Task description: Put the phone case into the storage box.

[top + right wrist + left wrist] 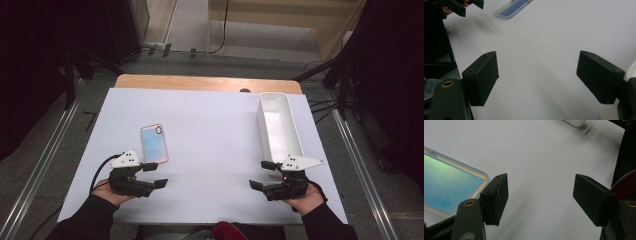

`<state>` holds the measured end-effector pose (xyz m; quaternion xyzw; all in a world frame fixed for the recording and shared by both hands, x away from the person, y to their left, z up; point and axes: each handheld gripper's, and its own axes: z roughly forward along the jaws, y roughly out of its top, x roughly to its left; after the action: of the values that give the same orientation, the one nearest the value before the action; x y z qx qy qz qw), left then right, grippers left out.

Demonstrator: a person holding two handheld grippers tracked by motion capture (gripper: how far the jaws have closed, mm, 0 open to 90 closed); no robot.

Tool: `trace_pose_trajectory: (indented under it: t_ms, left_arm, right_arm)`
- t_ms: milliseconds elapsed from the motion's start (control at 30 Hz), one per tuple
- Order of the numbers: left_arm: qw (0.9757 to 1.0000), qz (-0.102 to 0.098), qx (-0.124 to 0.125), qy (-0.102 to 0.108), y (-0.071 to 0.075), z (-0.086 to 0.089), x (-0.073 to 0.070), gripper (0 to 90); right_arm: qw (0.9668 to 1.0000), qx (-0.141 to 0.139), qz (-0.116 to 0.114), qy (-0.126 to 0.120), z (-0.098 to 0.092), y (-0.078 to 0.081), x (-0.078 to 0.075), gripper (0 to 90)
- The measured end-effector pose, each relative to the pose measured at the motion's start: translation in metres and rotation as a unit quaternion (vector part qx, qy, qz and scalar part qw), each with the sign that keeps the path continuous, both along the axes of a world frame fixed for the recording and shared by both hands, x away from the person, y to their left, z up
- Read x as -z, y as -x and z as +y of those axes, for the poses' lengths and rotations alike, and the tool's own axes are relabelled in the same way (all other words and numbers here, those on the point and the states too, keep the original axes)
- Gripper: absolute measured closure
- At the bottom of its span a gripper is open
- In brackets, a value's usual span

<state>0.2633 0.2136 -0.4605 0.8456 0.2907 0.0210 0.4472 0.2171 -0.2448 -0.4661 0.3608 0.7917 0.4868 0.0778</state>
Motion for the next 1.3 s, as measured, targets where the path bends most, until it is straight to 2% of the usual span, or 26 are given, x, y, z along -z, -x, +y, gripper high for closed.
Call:
trace_pose_trajectory:
  t_ms: [100, 167, 267, 467, 1000, 1300]
  left_arm:
    - [1.0000, 0.003, 0.001, 0.001, -0.0005, 0.0000, 0.0004, 28.0]
    - [1.0000, 0.009, 0.003, -0.001, -0.0011, -0.0009, 0.0012, 24.8]
    - [1.0000, 0.007, -0.001, -0.006, -0.0013, -0.0012, 0.0008, 20.9]
    - [0.9999, 0.009, -0.007, 0.001, -0.0022, 0.0006, 0.0000, 20.6]
    - [1.0000, 0.003, -0.008, 0.001, -0.0025, 0.0023, -0.0013, 21.1]
    - [0.9998, 0.010, -0.017, 0.001, -0.0044, 0.0052, -0.0021, 21.2]
  right_arm:
    - [1.0000, 0.000, 0.000, 0.000, -0.0003, 0.0001, 0.0000, 16.4]
    - [1.0000, 0.000, 0.000, -0.002, -0.0004, 0.0005, -0.0002, 16.4]
    - [1.0000, -0.001, -0.001, -0.002, -0.0007, 0.0005, -0.0006, 16.4]
    - [1.0000, 0.000, -0.001, -0.002, -0.0010, 0.0003, -0.0007, 16.4]
    - [1.0000, -0.001, 0.001, -0.006, -0.0009, 0.0003, -0.0011, 16.4]
    - [1.0000, -0.001, 0.001, -0.006, -0.0014, 0.0000, -0.0011, 16.4]
